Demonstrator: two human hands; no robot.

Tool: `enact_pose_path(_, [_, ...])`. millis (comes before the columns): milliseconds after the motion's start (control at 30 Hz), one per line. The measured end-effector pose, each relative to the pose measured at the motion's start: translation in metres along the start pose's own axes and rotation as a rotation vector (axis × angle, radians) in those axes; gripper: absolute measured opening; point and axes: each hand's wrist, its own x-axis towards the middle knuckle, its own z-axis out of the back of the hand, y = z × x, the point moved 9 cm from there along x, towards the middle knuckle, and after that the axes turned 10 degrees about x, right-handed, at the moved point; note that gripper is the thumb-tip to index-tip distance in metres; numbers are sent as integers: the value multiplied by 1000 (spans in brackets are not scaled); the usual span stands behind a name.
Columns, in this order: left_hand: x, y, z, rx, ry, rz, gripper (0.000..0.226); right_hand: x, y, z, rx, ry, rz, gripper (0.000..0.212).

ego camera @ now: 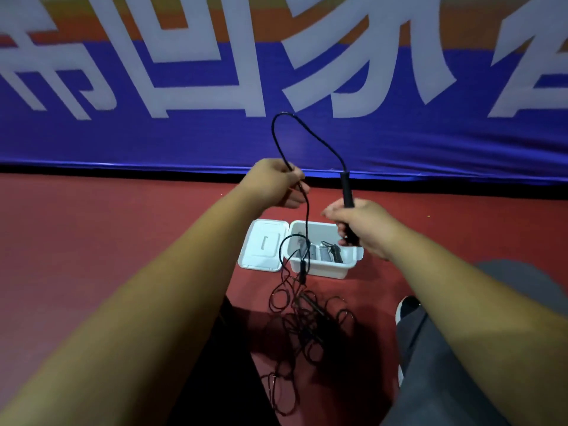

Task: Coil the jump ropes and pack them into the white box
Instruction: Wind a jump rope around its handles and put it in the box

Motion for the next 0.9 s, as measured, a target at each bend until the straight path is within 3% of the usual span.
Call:
enact_pose_path(100, [-4, -24, -1, -142, 16, 2, 21, 2, -18, -13, 65, 47, -41, 27])
enact_pose_path(233, [-1, -27, -6, -321, -3, 49, 15, 8, -8, -16, 21, 3, 45, 15])
enact_pose_path(400, [19, 7, -15, -514, -43, 113, 27, 9, 9, -15, 132, 7, 91, 27])
enact_pose_path(633, [18, 54, -75, -52, 370, -48, 41, 17, 33, -17, 445, 80, -17, 24])
enact_pose_path(767, [24, 64, -92, 205, 369, -55, 16, 23, 41, -10, 570, 76, -56, 23])
enact_pose_path(900, [40, 84, -93, 547, 379, -51, 16, 38, 49, 15, 699, -12, 3, 24])
